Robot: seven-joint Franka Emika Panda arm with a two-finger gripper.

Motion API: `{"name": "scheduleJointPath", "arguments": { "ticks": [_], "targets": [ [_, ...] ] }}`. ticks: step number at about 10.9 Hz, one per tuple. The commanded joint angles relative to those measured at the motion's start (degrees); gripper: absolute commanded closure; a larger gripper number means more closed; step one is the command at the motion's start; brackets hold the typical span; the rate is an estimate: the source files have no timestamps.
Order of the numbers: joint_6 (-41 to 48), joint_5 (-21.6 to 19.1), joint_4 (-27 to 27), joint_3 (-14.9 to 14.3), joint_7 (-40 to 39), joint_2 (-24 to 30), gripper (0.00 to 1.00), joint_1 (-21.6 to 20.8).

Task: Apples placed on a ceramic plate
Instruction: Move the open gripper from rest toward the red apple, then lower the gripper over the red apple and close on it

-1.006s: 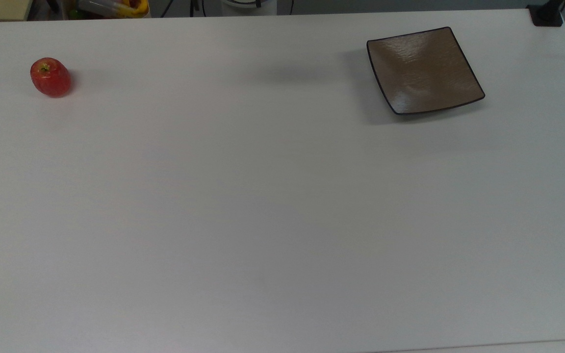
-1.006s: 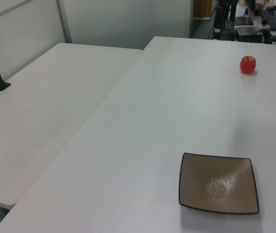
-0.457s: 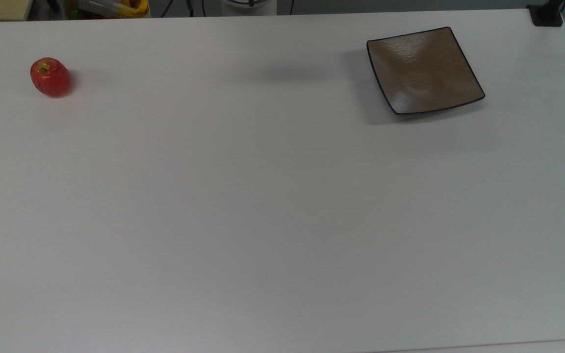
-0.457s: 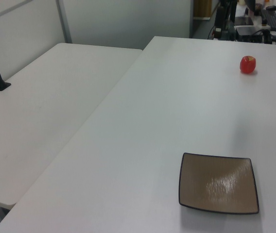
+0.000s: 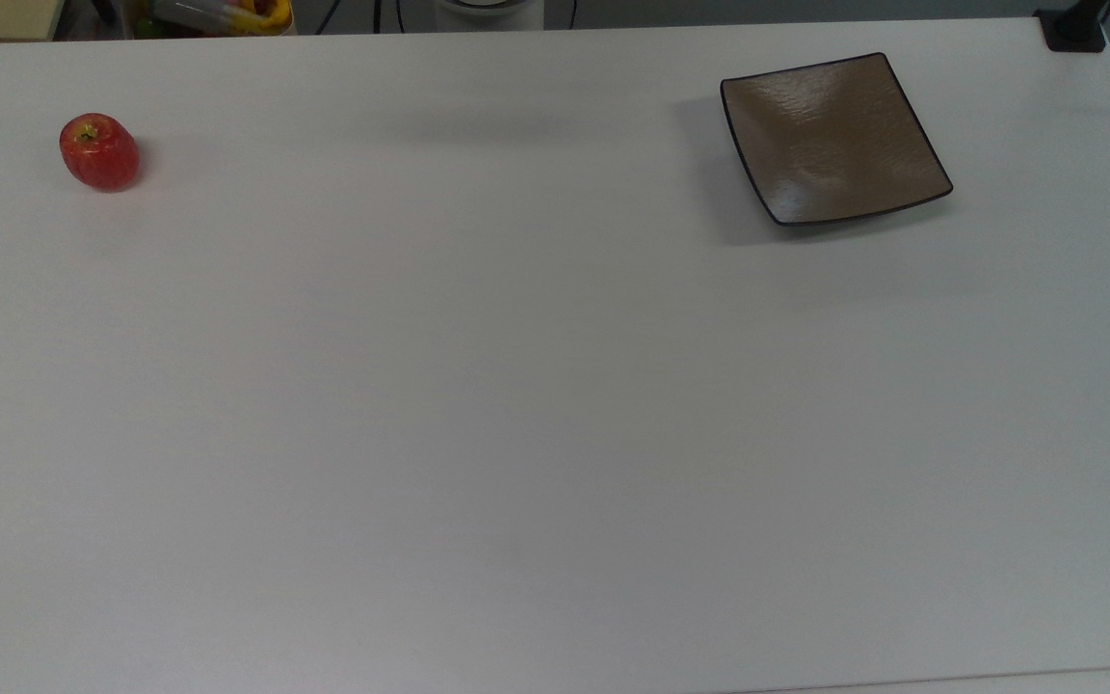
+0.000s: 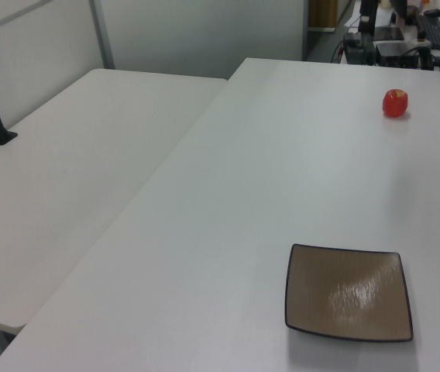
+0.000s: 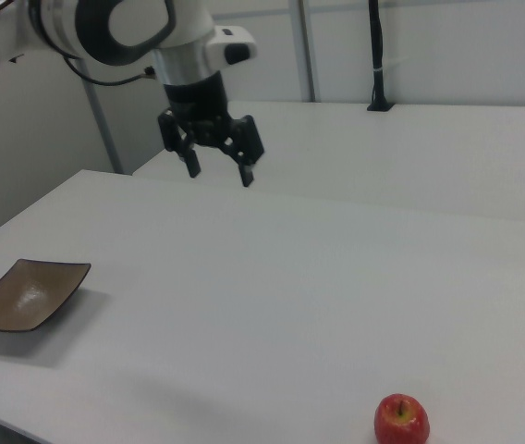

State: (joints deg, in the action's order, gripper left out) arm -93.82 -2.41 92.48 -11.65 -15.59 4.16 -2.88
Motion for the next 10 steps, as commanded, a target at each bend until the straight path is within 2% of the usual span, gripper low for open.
{"name": "scheduleJointPath", "arguments": {
  "ticks": [1,3,5,7,10],
  "targets": [
    [0.7,0.6,-1.0,-6.4,-9.7,-3.3,0.00,2.0],
    [-0.5,0.8,-0.7,-11.0,-13.6,-5.6,0.00,2.3],
    [-5.0,0.8,1.8,-13.7,-17.7,-8.3,0.00,3.2],
    [-8.6,0.9,3.4,-15.1,-22.0,-11.6,0.00,4.9],
    [-13.7,0.9,5.6,-15.2,-24.9,-15.3,0.00,6.7]
  ]
}}
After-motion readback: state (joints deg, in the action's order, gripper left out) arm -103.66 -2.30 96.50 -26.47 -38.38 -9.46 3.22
